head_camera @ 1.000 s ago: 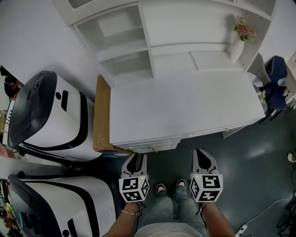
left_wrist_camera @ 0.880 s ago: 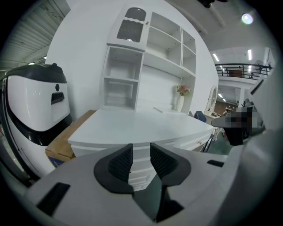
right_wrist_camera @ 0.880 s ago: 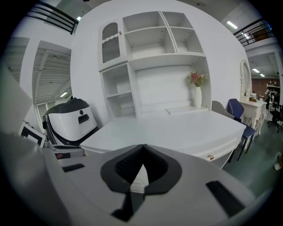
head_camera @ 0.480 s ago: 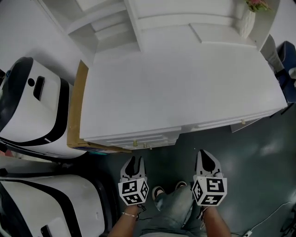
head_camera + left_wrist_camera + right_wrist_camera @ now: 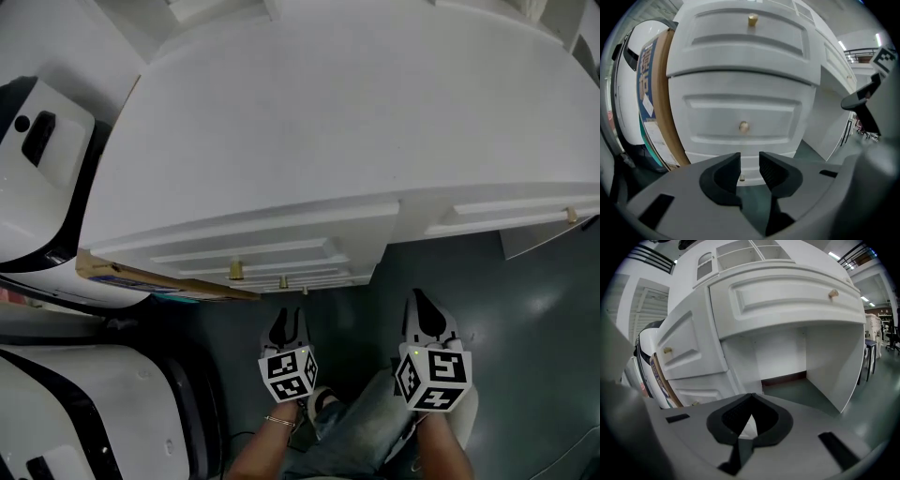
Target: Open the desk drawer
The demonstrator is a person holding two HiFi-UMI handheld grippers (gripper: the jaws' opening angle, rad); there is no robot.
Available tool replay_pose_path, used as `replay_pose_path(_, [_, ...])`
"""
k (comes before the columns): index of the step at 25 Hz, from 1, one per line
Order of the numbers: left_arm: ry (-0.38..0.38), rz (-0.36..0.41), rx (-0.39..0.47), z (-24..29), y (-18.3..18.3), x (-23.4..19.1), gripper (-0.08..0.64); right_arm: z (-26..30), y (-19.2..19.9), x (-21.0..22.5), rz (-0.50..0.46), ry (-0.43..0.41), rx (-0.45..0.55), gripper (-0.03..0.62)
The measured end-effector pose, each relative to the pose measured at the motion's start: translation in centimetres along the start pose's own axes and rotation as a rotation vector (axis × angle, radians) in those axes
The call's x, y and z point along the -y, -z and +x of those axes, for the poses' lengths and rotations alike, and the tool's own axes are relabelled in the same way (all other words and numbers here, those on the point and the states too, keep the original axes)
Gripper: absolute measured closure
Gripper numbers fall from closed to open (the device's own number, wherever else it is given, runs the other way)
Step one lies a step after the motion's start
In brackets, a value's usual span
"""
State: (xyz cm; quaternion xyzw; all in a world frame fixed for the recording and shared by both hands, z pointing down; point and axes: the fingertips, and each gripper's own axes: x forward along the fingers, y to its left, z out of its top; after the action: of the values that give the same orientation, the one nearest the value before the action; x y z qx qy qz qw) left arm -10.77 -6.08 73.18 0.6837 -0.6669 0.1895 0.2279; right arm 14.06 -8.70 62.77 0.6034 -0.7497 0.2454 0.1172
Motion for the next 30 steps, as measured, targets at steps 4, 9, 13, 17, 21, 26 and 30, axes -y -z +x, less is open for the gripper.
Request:
replay_pose_path(4, [-0.016, 0.021, -0.018, 3.7, 4.3, -0.6, 0.425, 2.1, 2.9, 0.6, 0.001, 0.004, -0.003, 0.584])
replay_pose_path(9, [-0.017, 0.04, -0.029, 7.1, 7.8, -0.8, 0.425, 3.7, 5.7, 1.4, -0.007, 0.019, -0.015, 0.584])
replay_pose_path(13, [-0.029, 0.058, -0.036, 9.5, 9.7, -1.6, 0.425, 4.3, 7.3, 1.8, 0.002, 0.035, -0.021, 0.584])
replay_pose_path(17, [-0.033, 0.054, -0.04, 11.5, 10.6, -2.2, 0.425, 4.6, 7.9, 1.8, 0.006, 0.046, -0.014, 0.584])
replay_pose_path(21, [-0.029, 0.063, -0.045, 12.6, 11.2, -2.5, 0.424, 4.9, 8.3, 1.7, -0.001, 0.052, -0.006, 0.584])
replay_pose_path(26, [-0.041, 0.056, -0.044, 13.6, 11.3, -2.8, 0.425, 5.2, 9.0, 1.8, 0.002, 0.06, -0.008, 0.584])
replay_pose_path(30, [-0.034, 0.048, -0.057, 14.3, 11.3, -2.7, 0.425, 5.1, 9.4, 2.3, 0.014, 0.072, -0.011, 0.584])
